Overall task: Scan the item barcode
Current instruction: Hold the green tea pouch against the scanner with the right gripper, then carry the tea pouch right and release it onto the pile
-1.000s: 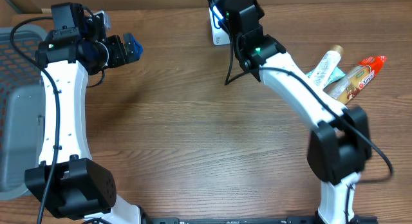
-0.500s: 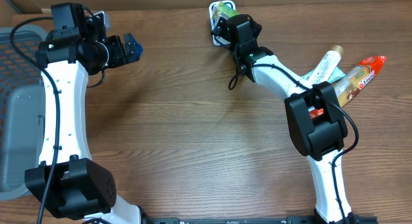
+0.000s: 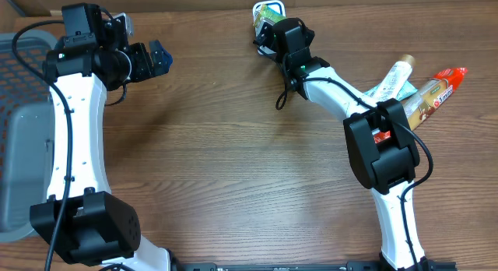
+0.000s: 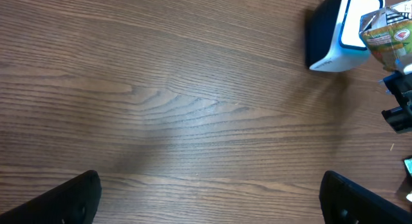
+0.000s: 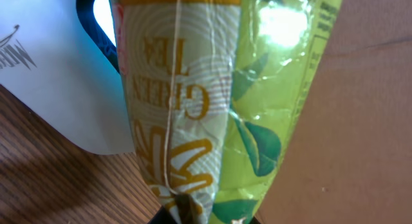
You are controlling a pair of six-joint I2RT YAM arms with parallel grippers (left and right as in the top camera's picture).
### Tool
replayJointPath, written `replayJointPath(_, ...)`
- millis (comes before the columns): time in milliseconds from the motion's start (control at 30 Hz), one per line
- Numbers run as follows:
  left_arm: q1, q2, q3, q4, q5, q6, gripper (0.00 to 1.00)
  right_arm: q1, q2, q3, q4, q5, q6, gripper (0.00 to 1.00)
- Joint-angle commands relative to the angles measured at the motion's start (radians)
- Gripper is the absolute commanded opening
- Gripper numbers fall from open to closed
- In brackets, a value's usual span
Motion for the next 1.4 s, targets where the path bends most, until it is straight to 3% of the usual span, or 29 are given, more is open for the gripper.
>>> replayJointPath(0,0.000,-0.010,0.015,0.005,-0.006,-0.010,1.00,-0.002,-0.050,0.030,0.023,0.001,0.011,0.04)
replayJointPath(400,0.000,-0.010,0.015,0.004,-0.006,-0.009,0.99,-0.016,-0.050,0.030,0.194,-0.031,0.006,0.04)
replayJointPath(1200,0.000,-0.010,0.015,0.005,-0.006,-0.009,1.00,-0.046,-0.033,0.030,0.067,-0.093,0.008,0.04)
replayJointPath(1367,0.000,-0.010,0.015,0.005,-0.006,-0.009,1.00,-0.039,-0.169,0.030,0.007,-0.130,0.166,0.04)
